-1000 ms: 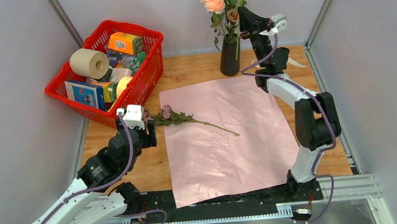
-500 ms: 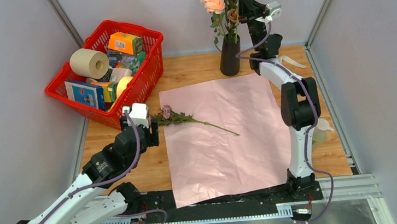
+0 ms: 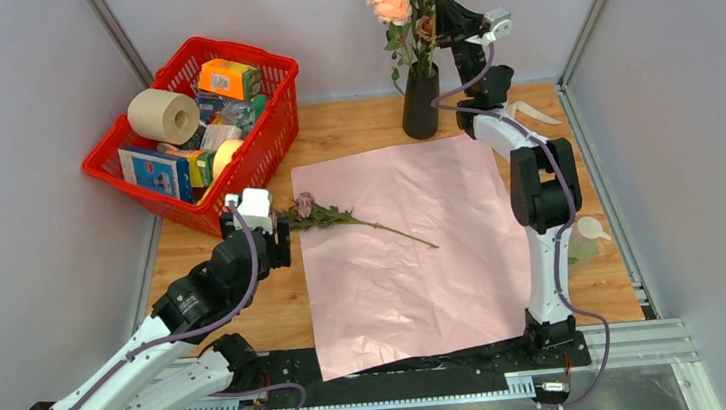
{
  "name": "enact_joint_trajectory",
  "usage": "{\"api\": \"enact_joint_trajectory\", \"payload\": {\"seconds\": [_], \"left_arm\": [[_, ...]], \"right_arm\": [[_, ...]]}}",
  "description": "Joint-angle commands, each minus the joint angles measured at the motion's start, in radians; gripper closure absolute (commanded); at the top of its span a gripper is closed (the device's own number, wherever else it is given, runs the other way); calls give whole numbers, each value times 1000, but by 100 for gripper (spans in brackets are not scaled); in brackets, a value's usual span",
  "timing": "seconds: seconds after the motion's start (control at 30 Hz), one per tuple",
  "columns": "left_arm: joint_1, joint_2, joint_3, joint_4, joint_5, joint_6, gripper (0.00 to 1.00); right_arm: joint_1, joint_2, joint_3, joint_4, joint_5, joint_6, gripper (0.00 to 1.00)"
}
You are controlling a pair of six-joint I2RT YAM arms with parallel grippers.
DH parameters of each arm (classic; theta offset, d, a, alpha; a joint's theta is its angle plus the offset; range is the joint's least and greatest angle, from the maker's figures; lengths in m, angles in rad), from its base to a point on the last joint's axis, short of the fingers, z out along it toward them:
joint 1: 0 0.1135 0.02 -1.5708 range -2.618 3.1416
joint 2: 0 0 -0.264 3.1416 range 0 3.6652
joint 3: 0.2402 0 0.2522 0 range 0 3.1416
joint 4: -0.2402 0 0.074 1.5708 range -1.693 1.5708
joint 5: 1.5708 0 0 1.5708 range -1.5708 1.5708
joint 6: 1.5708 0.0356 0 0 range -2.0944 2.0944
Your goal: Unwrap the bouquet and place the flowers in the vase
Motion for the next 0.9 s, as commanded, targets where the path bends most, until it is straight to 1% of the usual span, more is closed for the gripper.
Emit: {"api": "enact_joint_trajectory", "payload": {"seconds": [0.0, 0.17, 0.27, 0.33, 0.4, 0.47, 0.5, 0.6, 0.73, 0.87], "left_arm": [[1, 0, 16, 18, -14, 19, 24], [1, -9, 17, 18, -13, 19, 24], [1, -12, 17, 19, -6, 18, 24], [1, -9, 17, 18, -3, 19, 24], [1, -11, 19, 16, -3, 15, 24], [1, -12, 20, 16, 1, 15, 24], [1, -12, 22, 16, 0, 15, 24], [1, -15, 26, 12, 9, 10, 24], [3, -29, 23, 12, 10, 10, 24], [1, -51, 20, 18, 14, 12, 24]], "right_arm": [[-6, -4, -85, 87, -15, 32, 100], [-11, -25, -167, -20, -20, 43, 100], [-5, -61, -251, -42, 32, 49, 100], [-2, -93, -292, -85, 71, 43, 95], [-2, -125, -323, -132, 95, 44, 87], [-2, -160, -340, -187, 105, 54, 73], [0, -177, -334, -242, 95, 54, 68], [0, -245, -310, -428, 77, 60, 63], [-2, -364, -366, -569, 71, 89, 58], [8, -426, -340, -845, 22, 98, 48]]}}
